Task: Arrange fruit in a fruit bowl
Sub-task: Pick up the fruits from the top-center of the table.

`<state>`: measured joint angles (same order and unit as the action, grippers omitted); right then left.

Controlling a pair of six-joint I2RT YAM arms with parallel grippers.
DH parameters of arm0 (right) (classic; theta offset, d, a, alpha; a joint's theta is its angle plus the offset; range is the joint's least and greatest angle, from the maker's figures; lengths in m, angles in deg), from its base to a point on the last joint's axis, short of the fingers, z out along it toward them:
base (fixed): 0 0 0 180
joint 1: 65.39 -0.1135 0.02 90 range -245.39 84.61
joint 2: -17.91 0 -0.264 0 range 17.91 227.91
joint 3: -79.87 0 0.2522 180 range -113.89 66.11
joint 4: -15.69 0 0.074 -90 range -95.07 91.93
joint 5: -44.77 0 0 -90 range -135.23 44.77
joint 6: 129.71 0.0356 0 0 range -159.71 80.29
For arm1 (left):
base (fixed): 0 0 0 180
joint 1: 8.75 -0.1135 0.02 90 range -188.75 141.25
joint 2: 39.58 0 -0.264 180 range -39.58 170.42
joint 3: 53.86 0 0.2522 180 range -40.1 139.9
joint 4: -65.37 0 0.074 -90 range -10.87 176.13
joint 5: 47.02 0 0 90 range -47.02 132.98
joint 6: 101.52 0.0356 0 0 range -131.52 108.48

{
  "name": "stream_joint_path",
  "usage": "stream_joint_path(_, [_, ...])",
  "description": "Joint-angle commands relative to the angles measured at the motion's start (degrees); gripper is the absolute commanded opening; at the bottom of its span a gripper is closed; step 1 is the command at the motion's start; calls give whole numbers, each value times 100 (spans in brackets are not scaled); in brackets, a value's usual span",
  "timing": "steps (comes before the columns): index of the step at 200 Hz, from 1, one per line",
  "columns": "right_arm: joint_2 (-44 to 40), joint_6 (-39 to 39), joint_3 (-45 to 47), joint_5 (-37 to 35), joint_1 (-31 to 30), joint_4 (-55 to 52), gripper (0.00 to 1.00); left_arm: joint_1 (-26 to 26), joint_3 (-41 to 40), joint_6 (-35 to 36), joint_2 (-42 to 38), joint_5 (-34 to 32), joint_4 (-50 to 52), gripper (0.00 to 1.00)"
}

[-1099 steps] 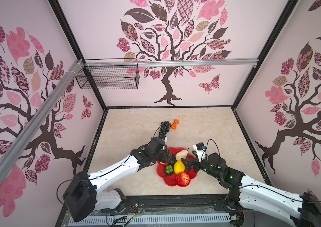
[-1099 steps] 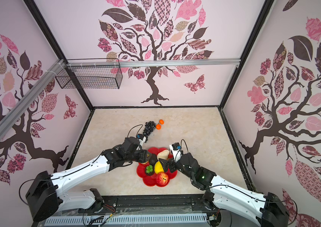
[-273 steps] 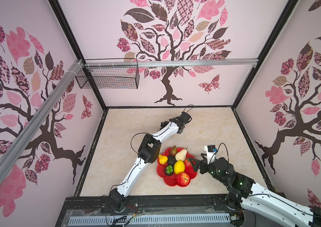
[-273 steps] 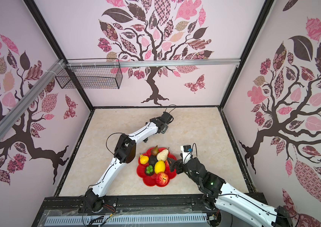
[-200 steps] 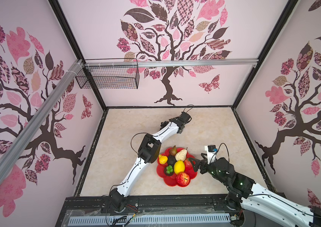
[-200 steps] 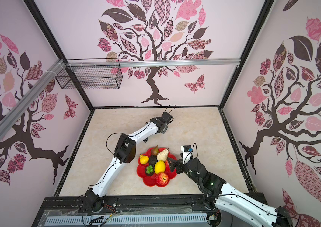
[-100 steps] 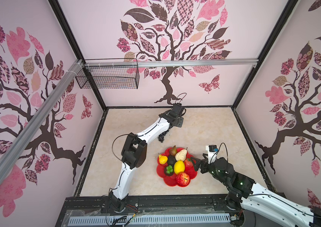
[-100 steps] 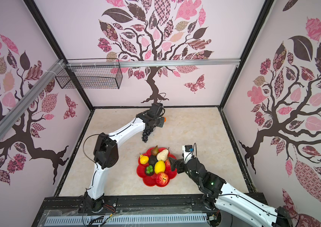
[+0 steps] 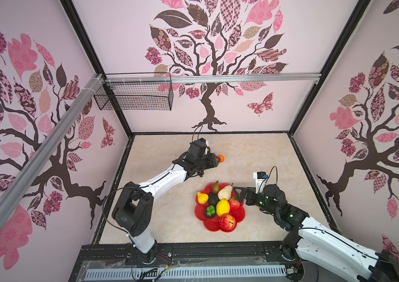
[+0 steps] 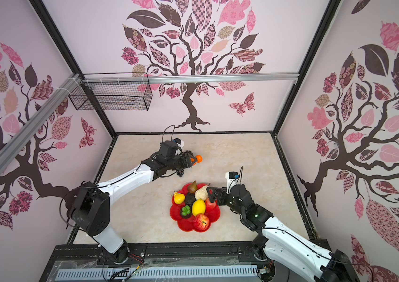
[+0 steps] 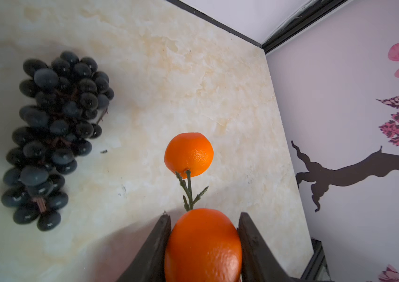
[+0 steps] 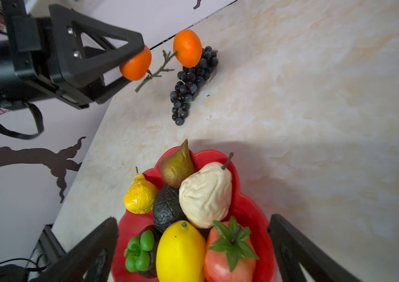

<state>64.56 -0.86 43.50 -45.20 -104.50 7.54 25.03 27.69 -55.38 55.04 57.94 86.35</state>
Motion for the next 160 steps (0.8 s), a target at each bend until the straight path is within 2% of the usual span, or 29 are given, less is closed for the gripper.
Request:
stream_joint_path(1, [381, 660, -322, 541, 18, 911, 97, -7, -754, -1285, -459, 620, -1441, 42])
stream_joint_path(22, [847, 1072, -452, 845, 18, 1448, 92, -4, -1338, -1941, -750, 688, -2196, 42])
stream_joint_path(69, [1780, 1786, -644, 1448, 0, 2721, 71, 40, -2307, -3015, -1213, 458, -3491, 42])
stream_joint_path(116, [2274, 2048, -779, 1628, -17, 3376, 52, 137, -2624, -3190, -1487, 323, -3699, 42])
stream_joint_path(160, [2315, 1968, -806, 1377, -17, 3362, 43, 198, -2813, -3148, -1692, 255, -3619, 42])
